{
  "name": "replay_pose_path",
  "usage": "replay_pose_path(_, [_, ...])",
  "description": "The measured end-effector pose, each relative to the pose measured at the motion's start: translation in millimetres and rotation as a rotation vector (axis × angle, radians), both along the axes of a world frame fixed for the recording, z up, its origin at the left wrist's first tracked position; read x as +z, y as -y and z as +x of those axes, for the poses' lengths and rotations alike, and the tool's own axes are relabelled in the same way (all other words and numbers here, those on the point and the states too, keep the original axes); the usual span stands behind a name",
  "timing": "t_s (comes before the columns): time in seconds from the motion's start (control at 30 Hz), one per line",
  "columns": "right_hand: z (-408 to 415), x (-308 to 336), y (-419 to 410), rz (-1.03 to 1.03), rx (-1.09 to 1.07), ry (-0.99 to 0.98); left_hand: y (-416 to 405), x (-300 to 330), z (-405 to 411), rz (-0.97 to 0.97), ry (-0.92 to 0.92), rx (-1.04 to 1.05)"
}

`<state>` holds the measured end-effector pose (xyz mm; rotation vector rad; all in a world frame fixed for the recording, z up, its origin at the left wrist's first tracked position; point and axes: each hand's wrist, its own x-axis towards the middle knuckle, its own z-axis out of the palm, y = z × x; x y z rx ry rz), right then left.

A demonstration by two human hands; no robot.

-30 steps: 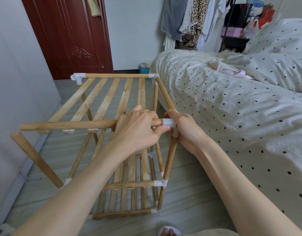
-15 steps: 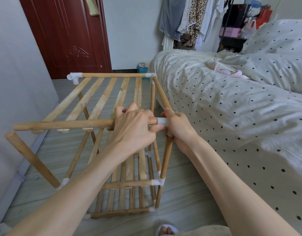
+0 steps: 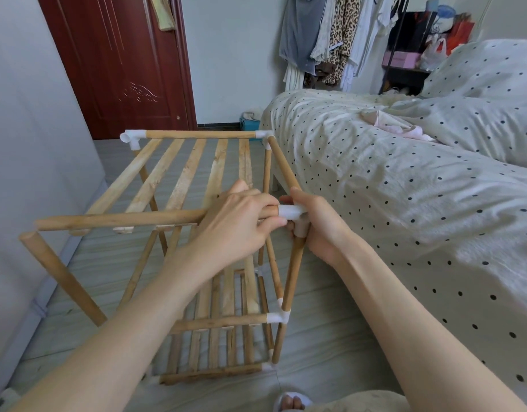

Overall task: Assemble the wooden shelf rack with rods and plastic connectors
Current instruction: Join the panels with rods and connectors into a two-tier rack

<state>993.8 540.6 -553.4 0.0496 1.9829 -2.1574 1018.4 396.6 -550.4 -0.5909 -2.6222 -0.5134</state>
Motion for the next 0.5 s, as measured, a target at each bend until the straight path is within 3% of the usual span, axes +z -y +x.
replay_pose_path(0.27, [-25,20,-3,-0.161,-0.023,0.156,30,2,1,-0.103,-0.061,-0.057])
replay_pose_path(0.5, [-38,12,9,-0.065,-0.054,0.106,25,1,-3,-0.015,-0.049,-0.109])
